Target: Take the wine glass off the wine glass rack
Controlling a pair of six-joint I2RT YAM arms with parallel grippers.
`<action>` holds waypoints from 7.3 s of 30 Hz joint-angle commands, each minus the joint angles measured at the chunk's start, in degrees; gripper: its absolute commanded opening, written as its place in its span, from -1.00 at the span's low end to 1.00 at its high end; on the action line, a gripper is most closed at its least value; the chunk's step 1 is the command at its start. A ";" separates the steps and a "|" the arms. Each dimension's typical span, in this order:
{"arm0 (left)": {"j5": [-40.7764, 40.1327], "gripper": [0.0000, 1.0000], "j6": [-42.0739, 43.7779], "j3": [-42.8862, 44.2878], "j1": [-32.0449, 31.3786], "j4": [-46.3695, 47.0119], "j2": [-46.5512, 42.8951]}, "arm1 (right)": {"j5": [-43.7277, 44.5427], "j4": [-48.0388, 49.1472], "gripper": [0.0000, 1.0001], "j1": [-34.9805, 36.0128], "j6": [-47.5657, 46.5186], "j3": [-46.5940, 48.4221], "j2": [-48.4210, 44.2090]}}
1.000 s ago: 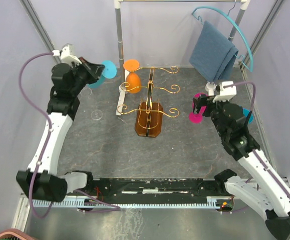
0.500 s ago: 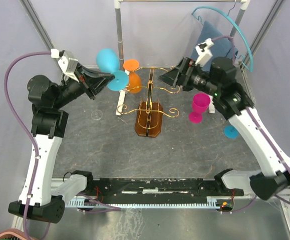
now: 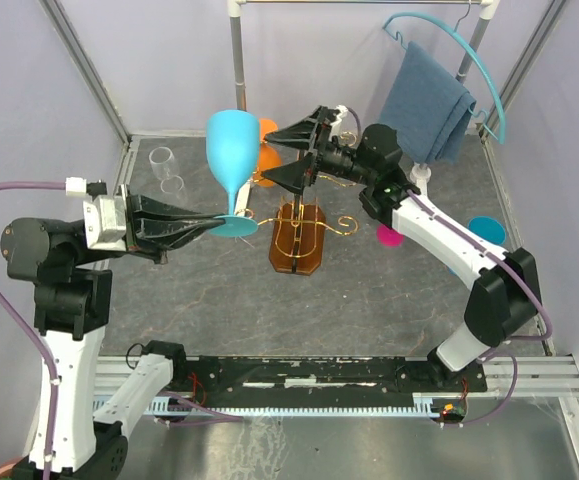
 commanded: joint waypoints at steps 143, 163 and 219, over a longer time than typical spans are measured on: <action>-25.70 0.98 -10.33 -14.74 -0.10 8.80 0.12 | 109.74 20.14 0.62 13.31 -87.93 -63.64 -25.10; -26.25 0.98 -8.90 -15.72 -0.11 7.28 -0.98 | 109.12 7.51 1.00 17.95 -88.61 -59.95 -32.04; -45.86 0.15 -42.31 14.35 0.07 -0.68 56.67 | 121.69 -29.08 0.97 35.38 -94.32 -41.74 -62.40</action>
